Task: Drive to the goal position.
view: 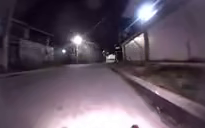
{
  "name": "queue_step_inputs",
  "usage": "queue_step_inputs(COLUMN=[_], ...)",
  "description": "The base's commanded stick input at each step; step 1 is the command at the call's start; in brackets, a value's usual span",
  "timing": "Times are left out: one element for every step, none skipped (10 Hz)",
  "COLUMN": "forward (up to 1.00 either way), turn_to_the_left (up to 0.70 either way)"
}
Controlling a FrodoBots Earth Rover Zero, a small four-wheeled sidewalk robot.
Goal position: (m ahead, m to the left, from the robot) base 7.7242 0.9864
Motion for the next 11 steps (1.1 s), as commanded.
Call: queue_step_inputs(forward=[0.70, 0.70, 0.70, 0.70, 0.70, 0.70, 0.70, 0.70, 0.70, 0.70, 0.70], turn_to_the_left=[0.00, 0.00, 0.00, 0.00, 0.00, 0.00, 0.00, 0.00, 0.00, 0.00, 0.00])
